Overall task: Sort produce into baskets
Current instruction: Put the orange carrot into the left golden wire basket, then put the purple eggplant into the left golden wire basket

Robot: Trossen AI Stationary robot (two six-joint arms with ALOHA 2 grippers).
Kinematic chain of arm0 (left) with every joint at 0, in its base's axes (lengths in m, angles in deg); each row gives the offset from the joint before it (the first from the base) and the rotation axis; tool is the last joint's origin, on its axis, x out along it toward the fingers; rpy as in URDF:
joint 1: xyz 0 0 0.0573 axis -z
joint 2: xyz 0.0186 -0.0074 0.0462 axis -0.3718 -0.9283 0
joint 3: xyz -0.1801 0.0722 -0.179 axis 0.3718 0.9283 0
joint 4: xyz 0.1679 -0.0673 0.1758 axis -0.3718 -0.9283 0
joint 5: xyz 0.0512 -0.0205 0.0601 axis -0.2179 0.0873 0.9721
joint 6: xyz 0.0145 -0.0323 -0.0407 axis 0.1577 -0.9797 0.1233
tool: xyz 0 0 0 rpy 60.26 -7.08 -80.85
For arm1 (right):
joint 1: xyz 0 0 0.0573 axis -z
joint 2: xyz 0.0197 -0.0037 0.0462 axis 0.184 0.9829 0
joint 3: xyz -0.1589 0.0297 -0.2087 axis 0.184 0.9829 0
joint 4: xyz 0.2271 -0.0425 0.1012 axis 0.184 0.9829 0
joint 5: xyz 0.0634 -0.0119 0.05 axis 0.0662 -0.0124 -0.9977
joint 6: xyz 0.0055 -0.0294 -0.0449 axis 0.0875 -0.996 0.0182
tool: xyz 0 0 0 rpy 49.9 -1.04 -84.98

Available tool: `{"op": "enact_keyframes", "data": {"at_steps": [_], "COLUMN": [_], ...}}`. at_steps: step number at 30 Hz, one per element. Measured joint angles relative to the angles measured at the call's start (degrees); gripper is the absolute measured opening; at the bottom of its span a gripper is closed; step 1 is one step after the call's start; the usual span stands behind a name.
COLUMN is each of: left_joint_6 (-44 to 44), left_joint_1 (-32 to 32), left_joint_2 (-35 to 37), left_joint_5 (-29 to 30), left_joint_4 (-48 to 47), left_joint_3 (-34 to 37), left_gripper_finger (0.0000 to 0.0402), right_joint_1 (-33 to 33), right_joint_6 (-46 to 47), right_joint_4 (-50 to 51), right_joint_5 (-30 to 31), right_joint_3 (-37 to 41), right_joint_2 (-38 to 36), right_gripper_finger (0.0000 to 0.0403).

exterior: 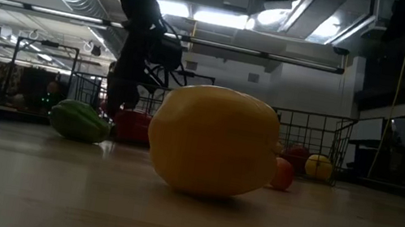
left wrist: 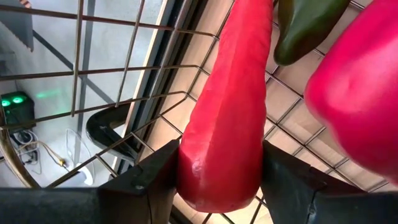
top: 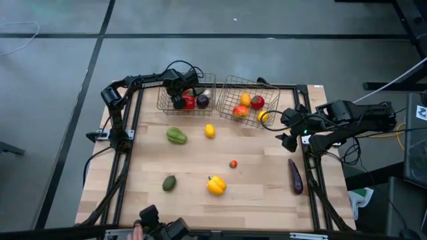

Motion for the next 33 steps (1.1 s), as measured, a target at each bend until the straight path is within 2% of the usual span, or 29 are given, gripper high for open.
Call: {"op": "enact_keyframes", "data": {"at_steps": [9, 13, 16, 20, 23, 27, 33], "left_joint_6": [-1.0, -1.8, -1.8, -1.5, -1.7, -4.3, -1.0], "left_joint_1": [-0.1, -0.5, -1.0, -1.1, -1.1, -1.1, -1.1], "left_joint_2": [0.0, 0.0, 0.0, 0.0, 0.0, 0.0, 0.5], "left_joint_5": [-0.2, -5.0, -7.6, -7.9, -7.9, -7.9, -7.7], "left_joint_4": [0.1, 2.6, 2.6, 2.5, 2.3, 2.4, 1.2], "left_joint_3": [0.0, 0.0, 0.0, 0.0, 0.0, 0.0, 0.0], "left_gripper_finger": [0.0196, 0.0202, 0.0236, 0.0304, 0.0334, 0.0346, 0.0347], "right_joint_1": [0.0, 0.0, 0.0, 0.0, 0.0, 0.0, 0.0], "right_joint_6": [0.0, 0.0, 0.0, 0.0, 0.0, 0.0, 0.0], "right_joint_4": [0.0, 0.0, 0.0, 0.0, 0.0, 0.0, 0.0], "right_joint_5": [0.0, 0.0, 0.0, 0.0, 0.0, 0.0, 0.0], "right_joint_3": [0.0, 0.0, 0.0, 0.0, 0.0, 0.0, 0.0], "right_joint_2": [0.0, 0.0, 0.0, 0.0, 0.0, 0.0, 0.0], "right_gripper_finger": [0.0325, 0.0325, 0.0325, 0.0325, 0.0325, 0.0325, 0.0325]}}
